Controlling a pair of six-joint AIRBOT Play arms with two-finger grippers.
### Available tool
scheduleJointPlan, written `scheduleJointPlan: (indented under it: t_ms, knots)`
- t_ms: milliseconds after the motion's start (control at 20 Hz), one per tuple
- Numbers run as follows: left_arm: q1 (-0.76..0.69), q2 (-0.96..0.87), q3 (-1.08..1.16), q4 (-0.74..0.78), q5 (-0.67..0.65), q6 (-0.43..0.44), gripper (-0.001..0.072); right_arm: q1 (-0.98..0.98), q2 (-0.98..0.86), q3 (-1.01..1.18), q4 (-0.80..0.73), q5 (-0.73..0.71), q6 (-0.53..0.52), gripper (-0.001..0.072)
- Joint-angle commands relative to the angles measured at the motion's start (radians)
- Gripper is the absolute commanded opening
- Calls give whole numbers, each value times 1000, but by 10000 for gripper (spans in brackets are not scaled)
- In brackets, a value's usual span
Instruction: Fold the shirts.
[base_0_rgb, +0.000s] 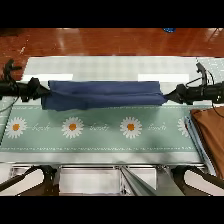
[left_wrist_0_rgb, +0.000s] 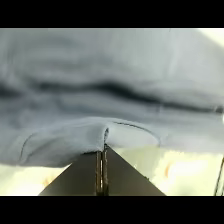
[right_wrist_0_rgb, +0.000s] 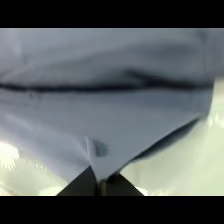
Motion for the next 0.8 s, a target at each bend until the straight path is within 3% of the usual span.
scheduleJointPlan:
  t_ms: [0, 350, 650, 700, 750]
  knots:
    - [-26, -142, 173, -5, 12, -23, 20, 4, -102, 130, 19, -40, 22, 24]
    - [-94, -452, 373, -4, 24, -74, 20, 26, -356, 277, 135, -117, 15, 24]
    - [-116, -551, 393, -5, 88, -85, 21, 55, -452, 280, 154, -203, 16, 26]
    - [-120, -554, 393, -5, 97, -85, 40, 62, -462, 280, 154, -222, 17, 137]
    - [-122, -553, 395, -5, 99, -85, 200, 61, -465, 280, 154, -239, 23, 355]
